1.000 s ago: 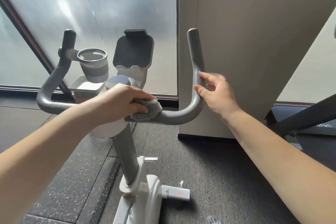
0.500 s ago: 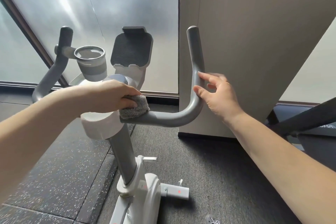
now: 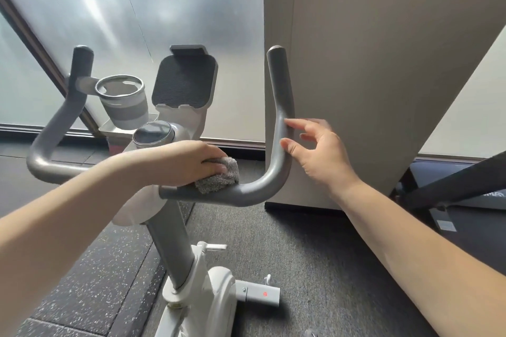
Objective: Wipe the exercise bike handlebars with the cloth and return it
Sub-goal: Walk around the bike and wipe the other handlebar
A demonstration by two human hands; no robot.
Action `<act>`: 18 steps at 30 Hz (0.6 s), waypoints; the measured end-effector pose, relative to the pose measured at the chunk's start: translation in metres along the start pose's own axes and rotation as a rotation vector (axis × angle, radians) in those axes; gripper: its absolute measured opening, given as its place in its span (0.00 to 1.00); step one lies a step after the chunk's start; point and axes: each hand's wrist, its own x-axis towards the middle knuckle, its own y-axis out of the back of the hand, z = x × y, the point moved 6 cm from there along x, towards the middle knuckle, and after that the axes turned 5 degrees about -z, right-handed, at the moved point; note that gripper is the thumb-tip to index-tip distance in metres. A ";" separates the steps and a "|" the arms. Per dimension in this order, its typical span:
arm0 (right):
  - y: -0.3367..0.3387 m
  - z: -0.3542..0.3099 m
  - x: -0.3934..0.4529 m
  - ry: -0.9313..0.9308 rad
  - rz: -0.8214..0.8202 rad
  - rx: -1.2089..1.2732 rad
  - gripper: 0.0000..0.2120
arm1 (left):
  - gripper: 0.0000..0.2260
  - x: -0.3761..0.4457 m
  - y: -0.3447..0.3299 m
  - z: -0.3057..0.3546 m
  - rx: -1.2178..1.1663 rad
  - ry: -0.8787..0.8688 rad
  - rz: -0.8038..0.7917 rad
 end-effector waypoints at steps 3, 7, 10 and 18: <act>0.009 0.004 0.009 -0.013 0.012 0.026 0.17 | 0.12 0.014 -0.009 0.016 -0.083 0.039 -0.032; 0.019 0.009 0.021 -0.012 0.019 0.053 0.17 | 0.10 0.021 -0.015 0.025 -0.174 0.019 -0.167; 0.025 0.012 0.030 -0.015 0.021 0.081 0.16 | 0.09 0.026 -0.014 0.028 -0.206 0.038 -0.113; 0.030 0.017 0.058 0.009 -0.006 0.133 0.16 | 0.10 0.042 -0.015 0.032 -0.415 0.160 0.112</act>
